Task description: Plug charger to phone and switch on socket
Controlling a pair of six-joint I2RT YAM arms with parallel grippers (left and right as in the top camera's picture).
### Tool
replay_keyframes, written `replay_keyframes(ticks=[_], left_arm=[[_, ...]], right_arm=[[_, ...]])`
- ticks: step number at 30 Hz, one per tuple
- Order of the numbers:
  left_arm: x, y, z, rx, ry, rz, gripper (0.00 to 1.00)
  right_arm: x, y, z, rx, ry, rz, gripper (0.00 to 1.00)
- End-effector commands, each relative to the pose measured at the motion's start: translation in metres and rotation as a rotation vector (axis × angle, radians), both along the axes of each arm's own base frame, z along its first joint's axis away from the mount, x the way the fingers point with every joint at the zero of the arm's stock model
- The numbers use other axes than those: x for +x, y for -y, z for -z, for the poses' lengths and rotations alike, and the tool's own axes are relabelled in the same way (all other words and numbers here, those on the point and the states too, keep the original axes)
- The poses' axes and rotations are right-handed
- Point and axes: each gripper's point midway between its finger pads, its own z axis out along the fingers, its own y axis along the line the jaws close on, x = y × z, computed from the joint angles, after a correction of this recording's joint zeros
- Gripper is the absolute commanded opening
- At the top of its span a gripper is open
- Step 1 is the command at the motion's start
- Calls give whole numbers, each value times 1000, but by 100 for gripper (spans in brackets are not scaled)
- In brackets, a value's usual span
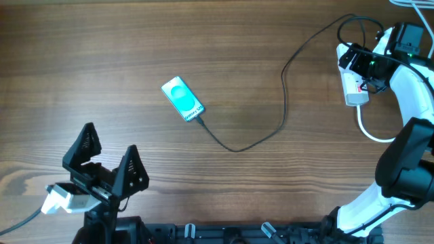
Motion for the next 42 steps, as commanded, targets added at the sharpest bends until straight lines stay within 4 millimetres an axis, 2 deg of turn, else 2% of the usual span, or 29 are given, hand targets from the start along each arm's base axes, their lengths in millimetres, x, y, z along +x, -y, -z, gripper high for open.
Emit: replay_keyframes(ticks=[1,11,17,19,21,24,42], left_arm=[[-2,-3,7,0,50,-19,100],[22,-4,48,-5,-39,-20,100],[47,-15,88,-33,-194,-66,100],[64,-26,118,-71,-333,-117,100],[77,-39,161,-105,-515,-182,100],[82,-51,226,-125,-782,-259,100],[82,-51,229,-99,-792,-268,100]], right_arm=[[2,-3,-2,1,9,-23,100],[2,-3,-2,1,9,-23,100],[2,-3,-2,1,9,-23,100],[2,-3,-2,1,9,-23,100],[2,-3,-2,1,9,-23,100],[2,-3,-2,1,9,-23,100],[2,-3,-2,0,9,-24,100]])
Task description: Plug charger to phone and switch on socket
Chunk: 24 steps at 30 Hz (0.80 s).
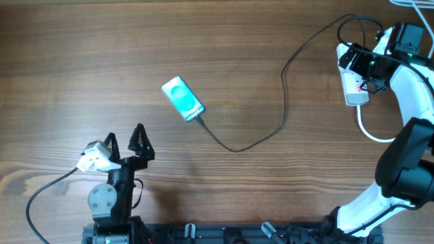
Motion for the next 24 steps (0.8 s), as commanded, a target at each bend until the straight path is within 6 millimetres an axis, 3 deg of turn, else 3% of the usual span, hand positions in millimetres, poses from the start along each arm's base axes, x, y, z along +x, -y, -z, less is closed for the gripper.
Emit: replay_keyframes(ticks=[1,15,20,21,24], left_arm=[[-1,-5,2,24,-6,-24,100],[-1,-4,2,24,-5,-22,100],[0,12,2,24,-5,44,100],[0,12,2,24,-5,44,100],[0,9,2,24,-5,30,100]], right_arm=[[2,-3,-2,0,9,-23,100],[2,-3,2,3,2,-23,100],[1,-3,7,7,-11,-23,99],[1,-3,5,5,-7,-24,100],[2,-3,-29,-18,65,-24,100]])
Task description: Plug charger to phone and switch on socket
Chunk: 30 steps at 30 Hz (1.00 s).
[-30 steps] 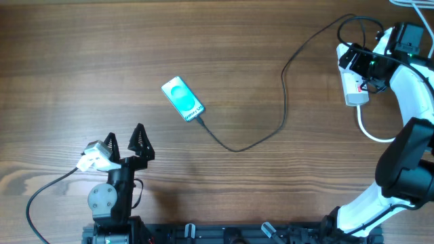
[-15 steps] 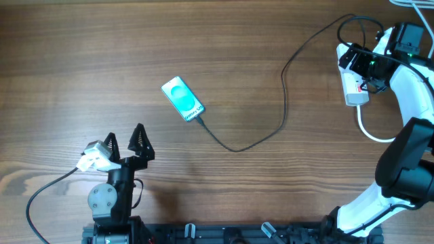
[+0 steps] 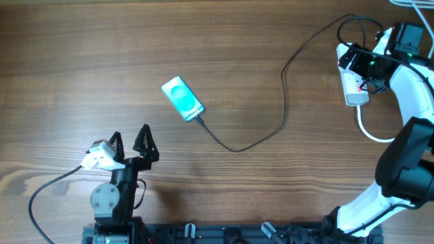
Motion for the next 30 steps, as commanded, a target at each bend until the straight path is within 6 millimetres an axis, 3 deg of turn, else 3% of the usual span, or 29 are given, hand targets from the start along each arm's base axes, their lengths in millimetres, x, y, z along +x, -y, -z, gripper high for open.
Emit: replay_keyframes(ticks=[1,4,5,6,10,11,13,14,16,18,22,24,26,30], left_arm=[[0,-7,1,24,-4,-31,100],[-1,-11,1,24,-4,-49,100],[-1,-11,1,24,-4,-49,100],[-1,-11,1,24,-4,-49,100],[-1,-13,1,24,-4,-57,100],[-1,-14,1,24,-4,-60,100],[-1,-14,1,24,-4,-60,100],[-1,-14,1,24,-4,-60,100],[-1,-14,1,24,-4,-60,100],[-1,-14,1,24,-4,-60,100],[-1,-14,1,24,-4,-60,100],[-1,-14,1,24,-4,-60,100],[-1,-14,1,24,-4,-60,100],[-1,-14,1,24,-4,-60,100]], right_arm=[[2,-3,-43,-27,96,-23,99],[-5,-10,-111,-74,242,-34,100],[-14,-24,-158,-103,347,-57,100],[-25,-38,-192,-121,427,-81,100],[-84,-90,-303,-165,714,-175,100],[-100,-94,-322,-177,770,-178,100],[-112,-96,-335,-186,807,-177,100],[-114,-96,-335,-185,805,-178,100],[-113,-96,-316,-168,732,-179,100],[-124,-98,-264,-121,531,-183,100],[-162,-111,-211,-97,461,-213,100],[-182,-118,-172,-83,414,-231,100],[-188,-120,-144,-86,431,-233,100],[-190,-120,-118,-101,504,-233,100]])
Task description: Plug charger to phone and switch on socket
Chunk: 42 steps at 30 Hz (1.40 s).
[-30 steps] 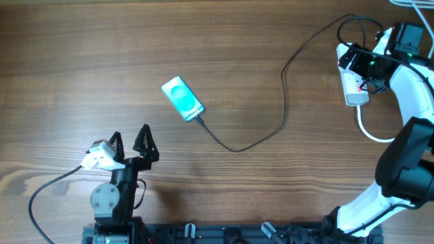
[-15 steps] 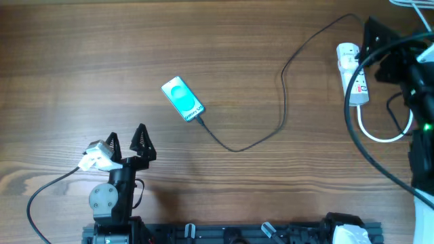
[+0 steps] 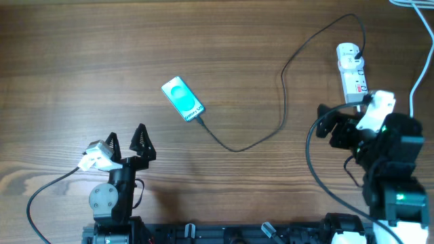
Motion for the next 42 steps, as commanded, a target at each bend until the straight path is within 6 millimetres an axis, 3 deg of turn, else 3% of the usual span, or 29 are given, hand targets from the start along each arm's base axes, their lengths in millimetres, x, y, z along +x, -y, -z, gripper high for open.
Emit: replay_keyframes(ticks=[1,7,13,16,18,21,24,27,30,35,37,40,42], left_arm=[[-1,-3,1,20,-4,-15,100],[-1,-3,1,20,-4,-15,100],[-1,-3,1,20,-4,-15,100],[-1,-3,1,20,-4,-15,100],[-1,-3,1,20,-4,-15,100],[-1,-3,1,20,-4,-15,100],[-1,-3,1,20,-4,-15,100],[-1,-3,1,20,-4,-15,100],[-1,-3,1,20,-4,-15,100],[-1,-3,1,20,-4,-15,100],[-1,-3,1,20,-4,-15,100],[-1,-3,1,20,-4,-15,100],[-1,-3,1,20,-4,-15,100]], right_arm=[[-6,-2,10,-13,37,-15,100],[-13,-3,22,-12,29,-14,100],[-10,-3,20,-13,45,-14,100],[15,-1,-14,-39,320,-13,100],[16,-1,-20,-47,414,-12,100],[8,-1,-32,-59,532,-12,100],[-8,-3,-78,-80,763,-10,100],[-21,-4,-97,-89,861,-10,100],[-27,-4,-103,-91,886,-10,100],[-26,-4,-94,-91,881,-10,100],[-34,-5,-97,-98,955,-9,100],[-45,-6,-82,-103,1004,-9,100],[-53,-6,-90,-108,1071,-8,100]])
